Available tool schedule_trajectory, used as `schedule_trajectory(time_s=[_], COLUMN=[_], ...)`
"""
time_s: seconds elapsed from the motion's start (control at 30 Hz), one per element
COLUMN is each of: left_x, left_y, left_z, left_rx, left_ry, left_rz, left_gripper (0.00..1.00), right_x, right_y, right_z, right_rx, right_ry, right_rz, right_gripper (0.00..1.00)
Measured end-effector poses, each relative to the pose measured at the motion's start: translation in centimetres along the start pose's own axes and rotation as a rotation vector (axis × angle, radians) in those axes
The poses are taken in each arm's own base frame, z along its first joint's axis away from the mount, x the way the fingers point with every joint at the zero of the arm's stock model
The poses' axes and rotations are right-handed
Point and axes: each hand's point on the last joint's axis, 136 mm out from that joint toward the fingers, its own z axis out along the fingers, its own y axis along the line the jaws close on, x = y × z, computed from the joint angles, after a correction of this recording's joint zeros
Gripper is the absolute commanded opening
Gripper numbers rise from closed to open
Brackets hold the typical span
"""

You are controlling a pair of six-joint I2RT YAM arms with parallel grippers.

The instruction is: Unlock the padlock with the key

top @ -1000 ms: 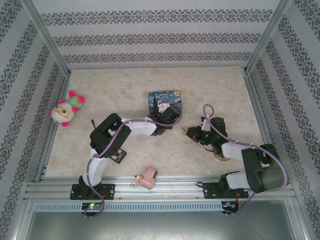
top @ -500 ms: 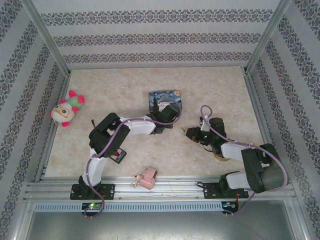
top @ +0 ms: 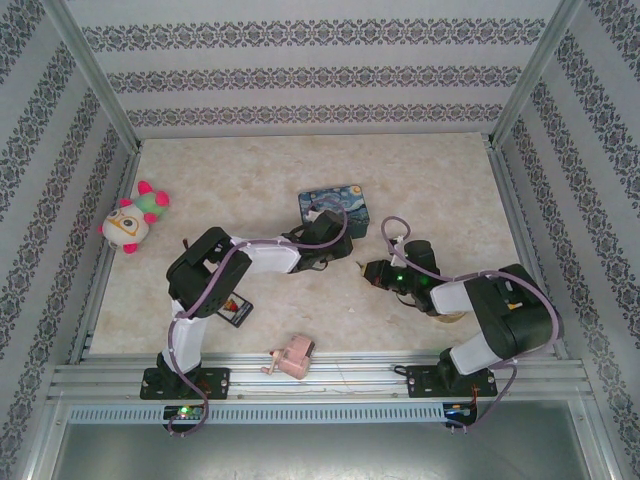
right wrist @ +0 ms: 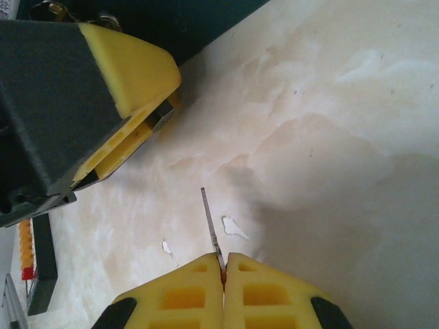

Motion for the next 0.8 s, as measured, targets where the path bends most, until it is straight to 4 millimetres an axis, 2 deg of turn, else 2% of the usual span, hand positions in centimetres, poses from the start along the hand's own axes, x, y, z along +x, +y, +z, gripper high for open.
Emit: schedule_trajectory(time_s=[0.23,0.8], left_x=[0.3,0.5], left_y=[-1.4,-1.9], left_z=[-0.1,-0.1], left_rx=[0.088,0.137], left_ry=[0.025,0.036], left_rz=[-0.102,-0.164], left_gripper=[0.11,0.11], right_x=[-0.8,-2.1], right_y=[-0.2,0.1], right_z=[0.4,1.7], right_rx=[0.000,-0.027], right_ry=[-0.052,-0.139], right_rz=[-0.019,-0.019], right_gripper=[0.00,0.00])
